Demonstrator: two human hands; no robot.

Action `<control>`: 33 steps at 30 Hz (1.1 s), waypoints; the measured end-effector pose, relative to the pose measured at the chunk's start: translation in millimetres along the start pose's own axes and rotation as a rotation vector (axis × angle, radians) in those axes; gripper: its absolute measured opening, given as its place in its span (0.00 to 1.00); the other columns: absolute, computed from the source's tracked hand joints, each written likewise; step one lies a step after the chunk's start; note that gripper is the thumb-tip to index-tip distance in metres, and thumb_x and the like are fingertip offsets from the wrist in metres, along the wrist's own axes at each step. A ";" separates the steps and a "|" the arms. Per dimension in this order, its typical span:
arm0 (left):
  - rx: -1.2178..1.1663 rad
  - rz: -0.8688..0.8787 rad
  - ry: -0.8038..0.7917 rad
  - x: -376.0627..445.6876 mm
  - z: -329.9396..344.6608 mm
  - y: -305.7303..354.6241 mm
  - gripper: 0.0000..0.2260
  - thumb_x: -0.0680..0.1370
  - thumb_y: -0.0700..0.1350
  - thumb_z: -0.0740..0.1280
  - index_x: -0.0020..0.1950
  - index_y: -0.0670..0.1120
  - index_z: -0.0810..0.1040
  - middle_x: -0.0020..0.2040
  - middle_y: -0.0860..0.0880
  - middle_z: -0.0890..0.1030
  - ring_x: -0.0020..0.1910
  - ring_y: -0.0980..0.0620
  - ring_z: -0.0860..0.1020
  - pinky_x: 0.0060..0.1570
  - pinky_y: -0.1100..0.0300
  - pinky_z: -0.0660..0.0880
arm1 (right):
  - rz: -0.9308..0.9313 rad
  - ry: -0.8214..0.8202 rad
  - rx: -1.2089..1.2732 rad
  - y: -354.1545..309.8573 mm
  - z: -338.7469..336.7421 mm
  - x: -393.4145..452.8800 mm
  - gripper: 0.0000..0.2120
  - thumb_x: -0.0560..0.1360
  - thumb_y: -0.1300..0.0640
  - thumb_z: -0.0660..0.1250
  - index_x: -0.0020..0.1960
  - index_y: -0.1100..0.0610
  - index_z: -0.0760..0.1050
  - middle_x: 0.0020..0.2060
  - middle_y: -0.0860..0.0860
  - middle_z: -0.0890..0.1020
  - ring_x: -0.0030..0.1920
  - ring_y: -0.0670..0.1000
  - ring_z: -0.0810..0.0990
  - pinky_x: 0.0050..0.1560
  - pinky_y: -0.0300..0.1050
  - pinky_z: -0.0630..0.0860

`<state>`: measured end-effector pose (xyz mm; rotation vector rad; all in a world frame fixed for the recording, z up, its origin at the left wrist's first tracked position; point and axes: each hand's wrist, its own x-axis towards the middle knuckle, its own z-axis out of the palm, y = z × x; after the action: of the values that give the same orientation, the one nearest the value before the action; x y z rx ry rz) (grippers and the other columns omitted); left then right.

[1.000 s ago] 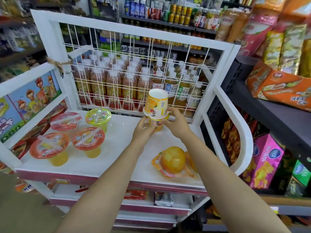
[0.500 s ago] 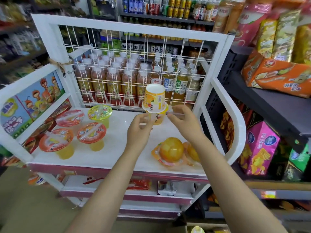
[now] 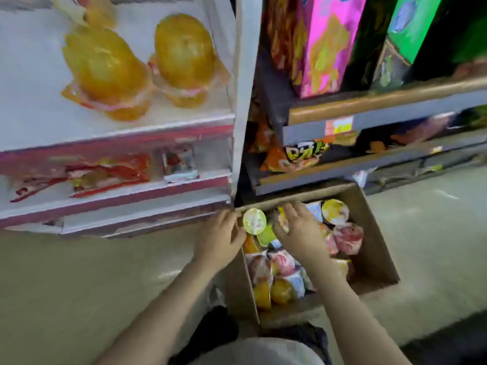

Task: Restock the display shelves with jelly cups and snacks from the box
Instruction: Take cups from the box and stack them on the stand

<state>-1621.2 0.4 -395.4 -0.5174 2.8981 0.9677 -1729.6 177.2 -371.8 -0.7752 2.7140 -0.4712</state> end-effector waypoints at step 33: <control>0.077 -0.414 0.165 -93.2 280.7 -3.2 0.45 0.75 0.60 0.62 0.80 0.35 0.47 0.80 0.35 0.50 0.80 0.38 0.52 0.74 0.42 0.62 | 0.754 -0.562 0.576 196.4 244.0 -15.5 0.22 0.71 0.47 0.76 0.45 0.56 0.64 0.33 0.48 0.67 0.31 0.47 0.67 0.32 0.41 0.66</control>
<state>-1550.3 191.7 -609.6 -1.1813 2.7718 0.7796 -1721.7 287.0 -665.5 0.2480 1.9672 -0.6628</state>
